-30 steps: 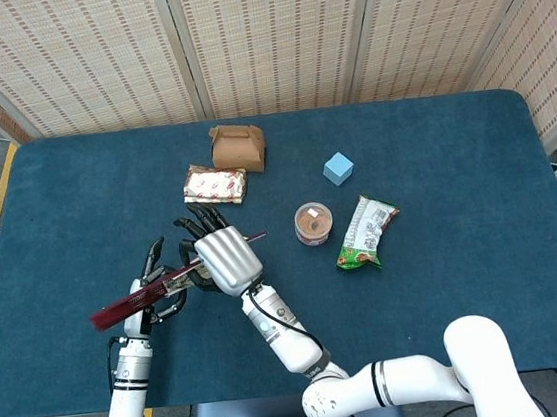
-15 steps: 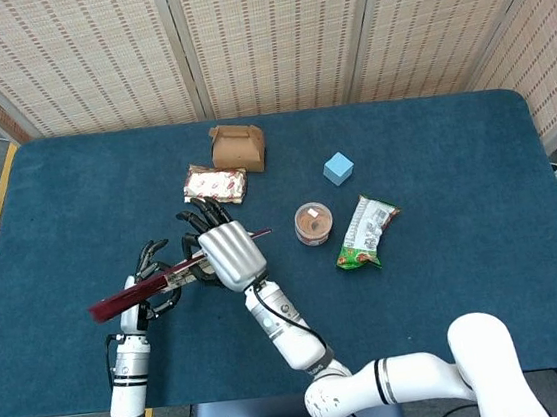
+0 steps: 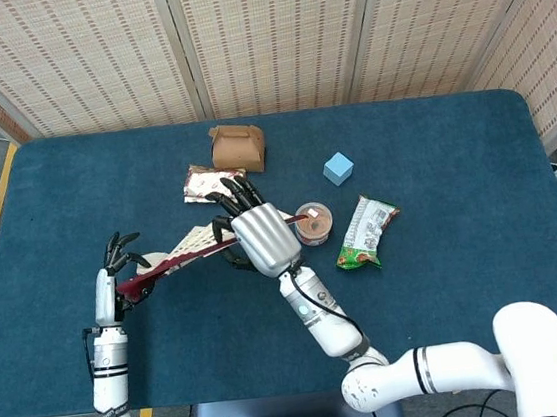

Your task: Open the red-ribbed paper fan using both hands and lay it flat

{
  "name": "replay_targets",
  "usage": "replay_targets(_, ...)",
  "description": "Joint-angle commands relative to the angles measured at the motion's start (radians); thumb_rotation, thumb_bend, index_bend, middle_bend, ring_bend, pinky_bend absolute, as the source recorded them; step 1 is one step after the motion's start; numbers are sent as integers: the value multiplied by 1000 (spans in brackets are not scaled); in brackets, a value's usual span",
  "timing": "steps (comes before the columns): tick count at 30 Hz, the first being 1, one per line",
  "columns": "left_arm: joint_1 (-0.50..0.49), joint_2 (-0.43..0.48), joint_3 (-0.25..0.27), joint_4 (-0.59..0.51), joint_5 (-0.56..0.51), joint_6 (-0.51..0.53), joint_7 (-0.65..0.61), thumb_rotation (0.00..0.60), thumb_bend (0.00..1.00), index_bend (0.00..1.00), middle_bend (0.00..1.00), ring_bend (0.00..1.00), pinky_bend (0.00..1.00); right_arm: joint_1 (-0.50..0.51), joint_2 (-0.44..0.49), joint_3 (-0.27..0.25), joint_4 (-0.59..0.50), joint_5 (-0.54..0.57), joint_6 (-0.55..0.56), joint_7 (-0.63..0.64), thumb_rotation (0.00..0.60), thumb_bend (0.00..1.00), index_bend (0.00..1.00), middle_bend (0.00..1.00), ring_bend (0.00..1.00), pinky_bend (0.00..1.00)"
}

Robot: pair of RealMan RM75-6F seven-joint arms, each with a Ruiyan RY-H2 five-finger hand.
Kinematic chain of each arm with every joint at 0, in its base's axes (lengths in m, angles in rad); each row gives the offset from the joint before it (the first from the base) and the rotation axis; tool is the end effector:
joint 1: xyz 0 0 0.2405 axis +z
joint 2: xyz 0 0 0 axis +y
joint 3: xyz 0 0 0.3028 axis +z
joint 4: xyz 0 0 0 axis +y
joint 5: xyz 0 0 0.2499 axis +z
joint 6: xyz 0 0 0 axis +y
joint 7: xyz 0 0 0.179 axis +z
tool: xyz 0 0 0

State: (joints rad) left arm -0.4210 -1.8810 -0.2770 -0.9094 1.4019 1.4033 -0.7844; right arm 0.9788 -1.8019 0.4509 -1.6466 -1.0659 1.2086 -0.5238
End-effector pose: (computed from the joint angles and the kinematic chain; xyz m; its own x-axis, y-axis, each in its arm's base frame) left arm -0.3008 0.3787 -0.0517 -0.4956 -0.0775 0.8651 0.8607 -0.1776 0.4772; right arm 0.0577 -0.3993 -0.0589 0.0809 -0.0554 0.9952 -0.8503 -0.5248 0.0400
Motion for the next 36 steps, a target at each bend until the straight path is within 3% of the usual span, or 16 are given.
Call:
replay_targets(1,-14,-7,-6,59,11,23,16,600,675,793,187,0,52,-34,41,-29,-35,-33,16,23,600,671,711,169,0,9)
replay_targets(11,-31,-52,2,236,30,83,-8,600,676,784,206,7,56,-113,129,-92,-64,-116,59,82,600,671,711,169,0,9)
replay_targets(26,-35,-84,3,396,19,134,-58,600,683,769,211,14,37,-192,170,-178,-22,-212,88,150,600,671,710,170,0,9)
replay_targets(32,-25,-89,10,444,12,137,-79,600,686,729,210,13,31,-226,184,-226,-19,-290,115,166,600,671,710,169,0,9)
replay_targets(36,-7,-94,39,474,25,140,-83,600,666,631,199,13,30,-244,185,-262,-8,-331,120,151,600,671,692,170,0,9)
